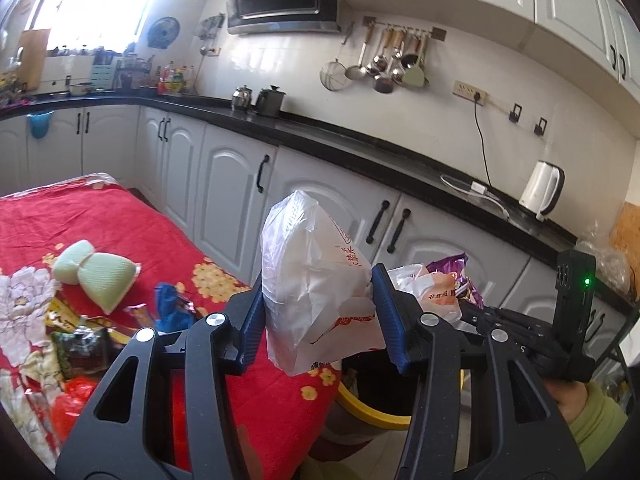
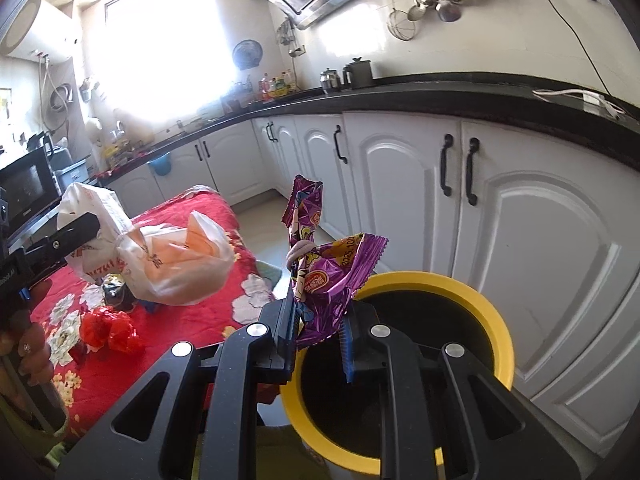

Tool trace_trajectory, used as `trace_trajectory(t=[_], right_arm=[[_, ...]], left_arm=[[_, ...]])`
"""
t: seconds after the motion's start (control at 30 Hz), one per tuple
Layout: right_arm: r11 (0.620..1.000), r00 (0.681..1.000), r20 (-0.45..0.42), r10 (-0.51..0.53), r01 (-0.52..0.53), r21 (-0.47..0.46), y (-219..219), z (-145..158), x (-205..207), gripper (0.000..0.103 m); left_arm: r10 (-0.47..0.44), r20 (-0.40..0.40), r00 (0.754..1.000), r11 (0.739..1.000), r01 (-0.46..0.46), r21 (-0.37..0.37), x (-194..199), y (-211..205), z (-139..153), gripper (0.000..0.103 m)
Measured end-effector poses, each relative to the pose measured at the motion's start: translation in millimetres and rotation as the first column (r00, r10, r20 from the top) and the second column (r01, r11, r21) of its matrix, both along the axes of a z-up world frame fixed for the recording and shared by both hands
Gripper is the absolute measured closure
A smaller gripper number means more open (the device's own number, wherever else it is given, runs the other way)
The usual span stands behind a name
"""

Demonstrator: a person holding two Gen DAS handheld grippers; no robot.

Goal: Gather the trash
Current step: 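Carry the purple wrapper and white bag over the bin with both tools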

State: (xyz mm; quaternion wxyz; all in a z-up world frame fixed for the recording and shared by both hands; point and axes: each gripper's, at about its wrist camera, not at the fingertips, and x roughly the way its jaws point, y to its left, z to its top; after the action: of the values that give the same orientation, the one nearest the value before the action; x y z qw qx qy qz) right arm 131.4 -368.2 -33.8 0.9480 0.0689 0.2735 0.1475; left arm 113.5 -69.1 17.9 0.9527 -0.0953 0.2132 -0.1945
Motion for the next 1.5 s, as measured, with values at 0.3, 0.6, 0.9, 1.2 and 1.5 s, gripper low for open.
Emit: trace_trajectory(t=[0.3, 0.6, 0.9, 1.2, 1.5], right_arm=[[0.999, 0.998, -0.038, -0.047, 0.047, 0.011, -23.2, -16.5, -0.9, 0.086], [0.996, 0.994, -0.071, -0.088, 0.09, 0.029, -42.0, -33.4, 1.4, 0.086], [0.993, 0.988, -0.112, -0.103, 0.109, 0.045, -51.9, -49.1, 6.4, 0.086], [0.991, 0.982, -0.155, -0.109, 0.119, 0.058, -58.0, -63.0, 12.0, 0.086], [0.991, 0.974, -0.201, -0.103, 0.118, 0.065, -57.9, -78.5, 16.9, 0.086]], left_arm=[[-0.052, -0.034, 0.998, 0.996, 0.054, 0.067, 16.4, -42.5, -14.7, 0.061], [-0.091, -0.065, 0.994, 0.987, 0.099, 0.127, 31.1, -75.7, -33.2, 0.061], [-0.1, -0.111, 0.989, 0.979, 0.117, 0.165, 46.2, -100.1, -53.0, 0.061], [-0.101, -0.16, 0.982, 0.97, 0.133, 0.202, 58.7, -116.7, -76.9, 0.061], [-0.104, -0.23, 0.968, 0.964, 0.155, 0.217, 68.1, -124.3, -98.0, 0.06]])
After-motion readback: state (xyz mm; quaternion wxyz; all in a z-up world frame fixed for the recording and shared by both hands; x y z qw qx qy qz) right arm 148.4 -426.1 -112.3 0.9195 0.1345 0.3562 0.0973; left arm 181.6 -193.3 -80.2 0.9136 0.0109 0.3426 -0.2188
